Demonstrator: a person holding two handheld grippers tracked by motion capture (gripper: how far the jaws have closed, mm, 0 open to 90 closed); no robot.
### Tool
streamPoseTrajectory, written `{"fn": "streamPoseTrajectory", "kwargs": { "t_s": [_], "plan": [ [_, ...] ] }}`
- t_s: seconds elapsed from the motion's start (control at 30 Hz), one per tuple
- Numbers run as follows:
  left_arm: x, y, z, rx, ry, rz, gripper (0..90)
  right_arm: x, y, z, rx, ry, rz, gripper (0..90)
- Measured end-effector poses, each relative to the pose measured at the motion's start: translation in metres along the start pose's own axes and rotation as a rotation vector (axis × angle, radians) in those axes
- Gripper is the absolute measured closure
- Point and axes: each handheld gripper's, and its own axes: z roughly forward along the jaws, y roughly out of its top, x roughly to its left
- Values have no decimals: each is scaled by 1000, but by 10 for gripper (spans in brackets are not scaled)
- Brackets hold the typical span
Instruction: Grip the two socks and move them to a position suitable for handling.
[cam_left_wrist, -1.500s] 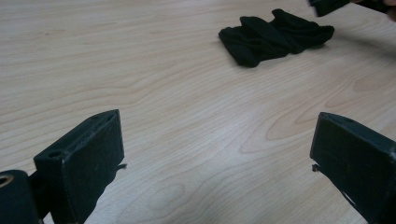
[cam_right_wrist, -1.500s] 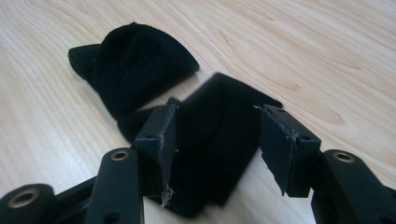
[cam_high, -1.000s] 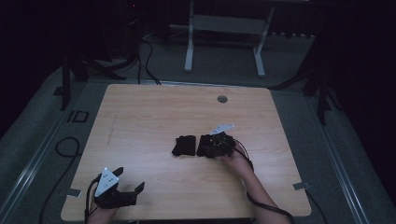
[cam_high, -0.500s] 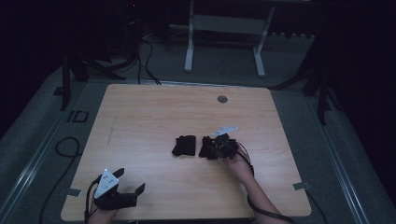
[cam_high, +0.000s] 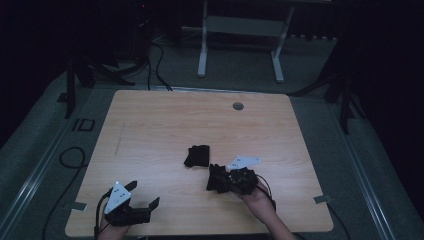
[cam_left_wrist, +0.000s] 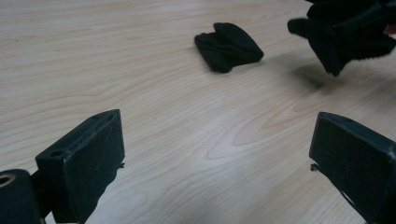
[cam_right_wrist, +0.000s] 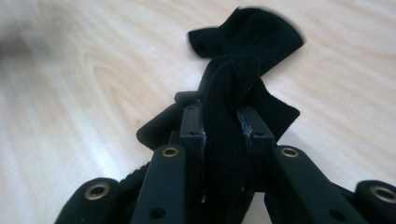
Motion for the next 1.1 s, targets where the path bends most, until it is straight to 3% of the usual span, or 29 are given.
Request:
{"fn": "streamPoseTrajectory", "kwargs": {
  "t_s": [0.1,0.33,0.4,0.47,0.67,0.73,0.87,1.0,1.1],
  "plan": [
    [-7,1,4,19,-17,19,51,5,-6,6,12,-4,0,747],
    [-32,3,22,66,-115,60,152,3,-12,35,91,-22,-1,744],
    [-41,4,29,89,-149,68,160,1,-14,38,83,-12,3,738],
    [-47,5,35,107,-184,76,167,1,-14,37,92,-3,6,693],
    [-62,6,50,147,-229,123,202,2,-12,24,86,41,24,453],
    [-67,8,55,154,-253,134,202,3,-10,14,69,25,7,428],
    [-78,20,66,122,-321,126,226,2,-6,5,40,14,-5,457],
    [-97,32,80,93,-358,224,280,-3,-7,16,54,55,-17,545],
    [-108,36,91,109,-354,267,357,-7,-13,27,107,53,-24,758]
  ]
}}
